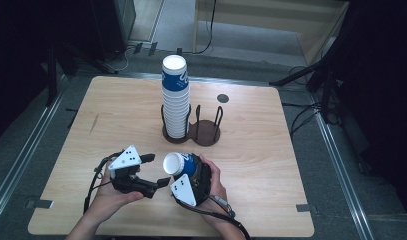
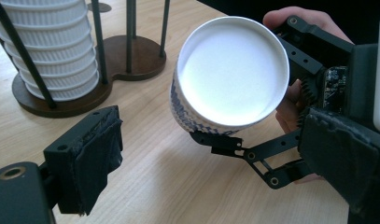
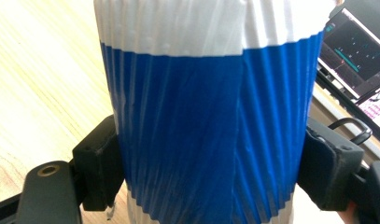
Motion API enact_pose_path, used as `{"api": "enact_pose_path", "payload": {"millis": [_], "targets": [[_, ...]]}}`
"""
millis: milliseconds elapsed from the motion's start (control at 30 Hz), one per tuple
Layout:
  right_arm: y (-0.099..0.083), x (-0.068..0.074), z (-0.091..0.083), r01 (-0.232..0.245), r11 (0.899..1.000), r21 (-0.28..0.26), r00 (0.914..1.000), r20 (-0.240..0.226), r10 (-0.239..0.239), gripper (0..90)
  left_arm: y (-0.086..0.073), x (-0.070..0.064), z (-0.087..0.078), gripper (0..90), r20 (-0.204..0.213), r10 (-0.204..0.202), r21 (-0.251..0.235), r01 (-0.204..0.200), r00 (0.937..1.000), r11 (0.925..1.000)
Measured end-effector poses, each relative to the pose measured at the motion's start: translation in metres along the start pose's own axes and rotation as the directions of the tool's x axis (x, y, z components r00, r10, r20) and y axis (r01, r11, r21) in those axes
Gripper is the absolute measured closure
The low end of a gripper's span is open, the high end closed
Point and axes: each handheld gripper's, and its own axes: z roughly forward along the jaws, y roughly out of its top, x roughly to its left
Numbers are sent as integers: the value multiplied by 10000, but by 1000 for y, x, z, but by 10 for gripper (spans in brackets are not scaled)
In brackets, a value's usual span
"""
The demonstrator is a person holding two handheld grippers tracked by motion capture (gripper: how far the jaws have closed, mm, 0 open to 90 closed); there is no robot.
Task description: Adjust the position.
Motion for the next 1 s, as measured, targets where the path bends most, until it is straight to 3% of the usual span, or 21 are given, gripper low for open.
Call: {"api": "enact_pose_path", "payload": {"millis": [567, 900, 1000], "targets": [[5, 14, -5, 1124, 9926, -458, 9936, -68, -1128, 196, -1, -6, 7, 140, 10, 250, 242, -251, 9997, 9994], [7, 18, -9, 1208, 9895, -798, 9915, -395, -1242, 193, 0, -9, 8, 158, 109, 336, 314, -339, 9994, 9989], [8, 20, -9, 1278, 9884, -821, 9906, -385, -1312, 192, 0, -10, 8, 206, 63, 421, 308, -423, 9991, 9986]]}}
